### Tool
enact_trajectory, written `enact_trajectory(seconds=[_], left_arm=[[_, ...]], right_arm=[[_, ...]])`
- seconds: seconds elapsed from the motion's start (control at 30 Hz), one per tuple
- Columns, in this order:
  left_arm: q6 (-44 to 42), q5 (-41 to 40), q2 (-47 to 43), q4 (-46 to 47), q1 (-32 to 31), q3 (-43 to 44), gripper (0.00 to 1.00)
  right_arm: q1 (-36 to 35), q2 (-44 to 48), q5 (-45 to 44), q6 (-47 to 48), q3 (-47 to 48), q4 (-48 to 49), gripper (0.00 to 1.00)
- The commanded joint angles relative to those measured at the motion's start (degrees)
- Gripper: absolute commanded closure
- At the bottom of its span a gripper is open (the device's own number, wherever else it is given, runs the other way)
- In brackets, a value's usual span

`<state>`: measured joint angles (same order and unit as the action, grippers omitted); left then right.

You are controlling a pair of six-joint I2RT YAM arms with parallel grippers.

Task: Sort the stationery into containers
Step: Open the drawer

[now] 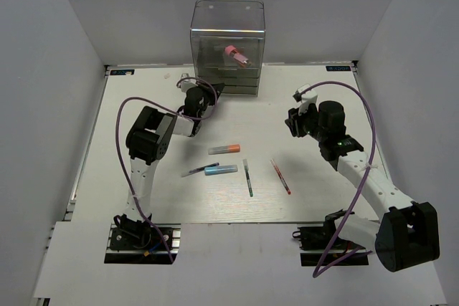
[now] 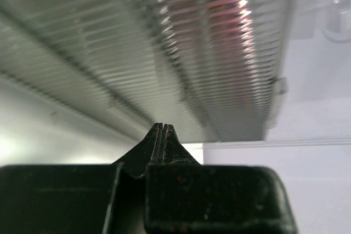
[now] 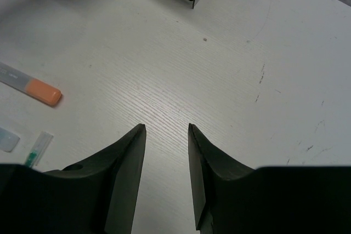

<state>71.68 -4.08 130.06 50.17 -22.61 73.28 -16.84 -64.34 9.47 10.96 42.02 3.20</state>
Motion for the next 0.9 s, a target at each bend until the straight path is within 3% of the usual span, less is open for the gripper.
enact_trajectory(seconds=[0.0,0.23,0.33,0.47,0.87], left_arm=[[-1.19,-0.23,-4.45,3.96,0.29,-3.04,1.0],[-0.06,0.3,-6.75,8.7,-0.24,-8.06,1.0],[0.57,1.78,-5.35,9.51,-0.24,-6.57,0.77],[0.57,2.32,-3.77,8.81,-0.24,-2.19,0.64],[1.09,1.79,-0.33,3.18,0.29,4.68,0.57]], right_arm=[[0.06,0.62,1.16,0.29,-0.71,2.42,0.57],[-0.03,1.14,2.21,0.2,-1.15,2.34,0.57],[0.14,1.23,2.48,0.29,-1.5,2.16,0.56],[0.14,2.19,2.39,0.29,-2.29,2.34,0.56],[0.14,2.11,1.6,0.73,-2.65,2.86,0.54]])
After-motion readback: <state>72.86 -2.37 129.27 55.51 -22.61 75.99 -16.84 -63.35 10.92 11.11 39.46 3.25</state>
